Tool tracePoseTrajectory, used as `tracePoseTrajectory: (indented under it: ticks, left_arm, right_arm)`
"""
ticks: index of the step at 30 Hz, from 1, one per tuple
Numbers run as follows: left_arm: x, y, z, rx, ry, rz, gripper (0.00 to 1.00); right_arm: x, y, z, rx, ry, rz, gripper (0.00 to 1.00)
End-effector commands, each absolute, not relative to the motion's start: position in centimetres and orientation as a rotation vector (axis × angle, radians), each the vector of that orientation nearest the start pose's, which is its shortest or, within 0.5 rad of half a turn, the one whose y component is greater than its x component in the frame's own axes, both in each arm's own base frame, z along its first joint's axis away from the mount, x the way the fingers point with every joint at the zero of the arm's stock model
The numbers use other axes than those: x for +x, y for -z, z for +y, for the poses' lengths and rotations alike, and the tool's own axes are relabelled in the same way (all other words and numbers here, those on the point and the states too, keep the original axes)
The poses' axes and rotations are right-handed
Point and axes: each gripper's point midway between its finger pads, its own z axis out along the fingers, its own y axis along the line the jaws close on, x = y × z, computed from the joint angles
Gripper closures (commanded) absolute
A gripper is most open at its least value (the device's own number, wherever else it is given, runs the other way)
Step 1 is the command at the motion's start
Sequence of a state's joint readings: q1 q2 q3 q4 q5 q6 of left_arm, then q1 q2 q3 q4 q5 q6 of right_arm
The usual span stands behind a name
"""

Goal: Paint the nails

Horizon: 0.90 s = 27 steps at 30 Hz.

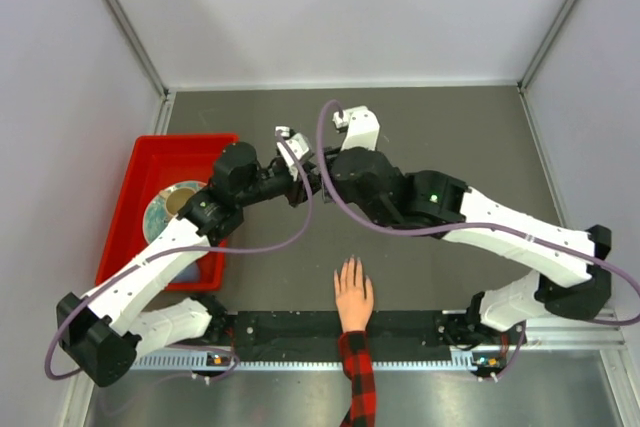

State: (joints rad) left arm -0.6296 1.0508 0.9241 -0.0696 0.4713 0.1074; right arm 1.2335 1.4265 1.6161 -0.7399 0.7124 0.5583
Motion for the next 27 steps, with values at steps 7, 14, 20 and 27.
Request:
tracePoseTrajectory:
  ticks: [7,14,20,27]
  left_arm:
    - [16.1,-31.9,-29.8,1.398,1.177,1.159,1.0]
    - [13.1,-31.8,-29.9,1.517,1.431,1.111,1.0]
    - [13.2,-31.5,-30.1,1.516,1.465,1.131,1.0]
    - [13.3,-31.6,-30.1,1.507,1.451,1.139,1.0]
  right_arm:
    - [15.4,-38.6,30.0,-1.034,-0.794,1.679,0.34]
    - [13.3,-38.2,29.8,-1.319,-0.928,1.525,0.5]
    - [12.7,-38.2,31.6,-1.432,-0.998,1.458,0.51]
    - [12.8,-37.6,32.5,-1.481,-1.017,1.471,0.64]
